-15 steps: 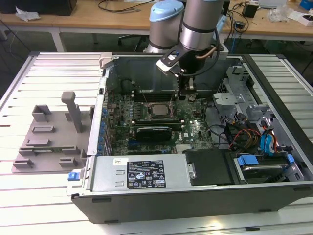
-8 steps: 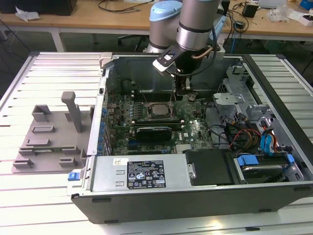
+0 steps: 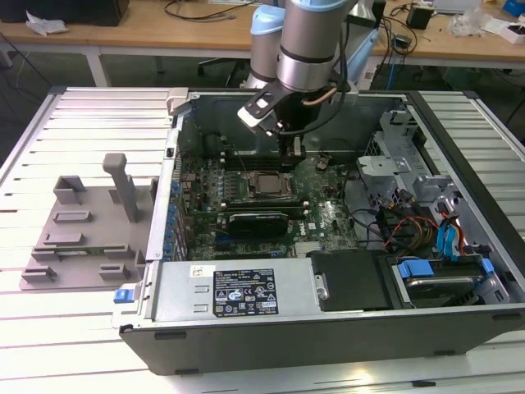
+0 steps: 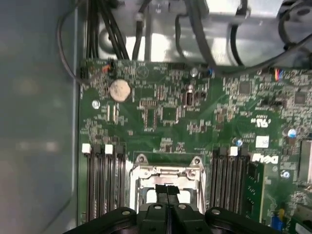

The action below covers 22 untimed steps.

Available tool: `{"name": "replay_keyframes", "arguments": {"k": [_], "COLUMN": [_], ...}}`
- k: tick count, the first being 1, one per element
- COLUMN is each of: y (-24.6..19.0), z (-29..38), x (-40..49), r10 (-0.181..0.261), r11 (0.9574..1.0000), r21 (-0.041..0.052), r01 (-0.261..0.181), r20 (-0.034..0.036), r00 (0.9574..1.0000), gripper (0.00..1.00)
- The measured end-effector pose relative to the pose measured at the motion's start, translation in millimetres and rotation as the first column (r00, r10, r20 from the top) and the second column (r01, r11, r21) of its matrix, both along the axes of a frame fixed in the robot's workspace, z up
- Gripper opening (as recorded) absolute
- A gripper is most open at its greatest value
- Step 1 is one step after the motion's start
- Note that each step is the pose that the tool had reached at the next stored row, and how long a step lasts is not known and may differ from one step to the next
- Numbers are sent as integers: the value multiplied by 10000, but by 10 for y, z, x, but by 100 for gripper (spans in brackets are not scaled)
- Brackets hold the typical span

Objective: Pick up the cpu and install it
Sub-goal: 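Close the cpu cover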

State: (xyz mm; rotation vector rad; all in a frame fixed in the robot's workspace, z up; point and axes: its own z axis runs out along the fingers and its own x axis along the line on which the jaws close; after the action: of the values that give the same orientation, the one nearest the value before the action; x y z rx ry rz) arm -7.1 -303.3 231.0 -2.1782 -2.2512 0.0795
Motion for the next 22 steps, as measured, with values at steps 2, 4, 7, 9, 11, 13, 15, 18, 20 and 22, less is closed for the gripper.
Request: {"name": "replay_keyframes", "arguments": {"k": [2, 4, 7, 9, 11, 13, 15, 18, 20, 22], "y": [0, 0, 0, 0, 0, 0, 0, 0, -2, -5], "z": [-47, -89, -151, -183, -208, -219, -229, -247, -254, -257], "x": [-69, -177, -317, -364, -421, -442, -454, -458, -460, -460], "r10": [-1, -1, -2, -1, -2, -2, -1, 1, 0, -3], "r11": [10000, 10000, 10000, 10000, 10000, 10000, 10000, 10000, 10000, 10000], "r21": [0, -2, 0, 0, -1, -1, -1, -1, -3, -1], "r01": [1, 1, 2, 1, 2, 2, 1, -1, 0, 3], "r20": [0, -1, 0, 0, -1, 0, 0, 0, -1, 1], "r00": [10000, 10000, 10000, 10000, 10000, 10000, 10000, 10000, 10000, 10000], "gripper": [11, 11, 11, 11, 11, 11, 11, 11, 11, 11]}}
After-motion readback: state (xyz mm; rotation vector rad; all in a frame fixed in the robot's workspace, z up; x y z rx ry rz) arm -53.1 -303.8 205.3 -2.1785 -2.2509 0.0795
